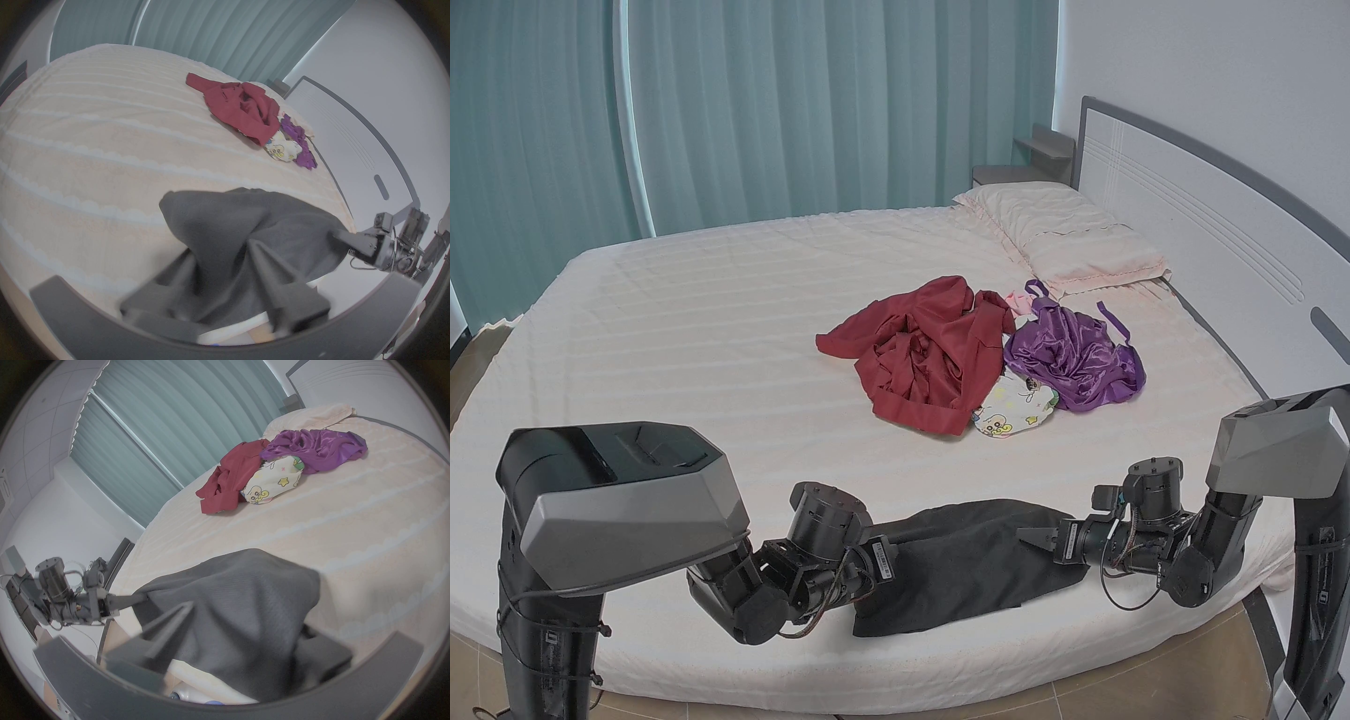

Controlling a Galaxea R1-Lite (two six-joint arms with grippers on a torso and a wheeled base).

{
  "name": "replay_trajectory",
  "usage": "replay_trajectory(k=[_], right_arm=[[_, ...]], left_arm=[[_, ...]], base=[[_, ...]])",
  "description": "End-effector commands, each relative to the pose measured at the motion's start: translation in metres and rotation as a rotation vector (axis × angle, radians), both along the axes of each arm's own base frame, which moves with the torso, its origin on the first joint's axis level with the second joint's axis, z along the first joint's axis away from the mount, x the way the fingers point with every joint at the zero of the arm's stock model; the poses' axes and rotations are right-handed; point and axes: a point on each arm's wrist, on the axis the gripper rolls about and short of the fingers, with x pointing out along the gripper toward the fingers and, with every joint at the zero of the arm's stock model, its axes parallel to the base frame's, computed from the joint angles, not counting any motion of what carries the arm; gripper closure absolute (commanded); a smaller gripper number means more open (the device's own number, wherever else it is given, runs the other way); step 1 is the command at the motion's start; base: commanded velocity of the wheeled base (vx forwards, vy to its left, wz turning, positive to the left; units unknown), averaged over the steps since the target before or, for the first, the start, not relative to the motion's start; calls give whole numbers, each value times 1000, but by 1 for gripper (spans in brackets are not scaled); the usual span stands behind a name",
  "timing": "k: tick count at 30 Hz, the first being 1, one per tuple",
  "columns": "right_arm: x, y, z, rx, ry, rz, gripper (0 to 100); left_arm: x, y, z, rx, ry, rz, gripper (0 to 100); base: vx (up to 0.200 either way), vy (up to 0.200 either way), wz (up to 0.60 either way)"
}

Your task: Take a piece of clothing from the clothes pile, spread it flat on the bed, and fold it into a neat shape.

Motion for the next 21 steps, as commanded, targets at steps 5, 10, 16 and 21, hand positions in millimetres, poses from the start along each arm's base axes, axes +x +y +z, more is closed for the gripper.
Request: replay_trajectory(k=[5, 10, 16, 21], right_arm=[[6, -6, -1, 2, -16, -22, 0], [16, -14, 6, 18, -49, -57, 0], [21, -17, 7, 28, -58, -70, 0], [28, -22, 9, 73, -44, -119, 0]], left_arm=[[12, 18, 0, -2, -3, 59, 0], [20, 28, -4, -16, 18, 112, 0], [22, 26, -17, -8, 41, 114, 0], [27, 17, -25, -4, 36, 105, 0]], base=[[0, 0, 0], [0, 0, 0], [0, 0, 0], [0, 0, 0]])
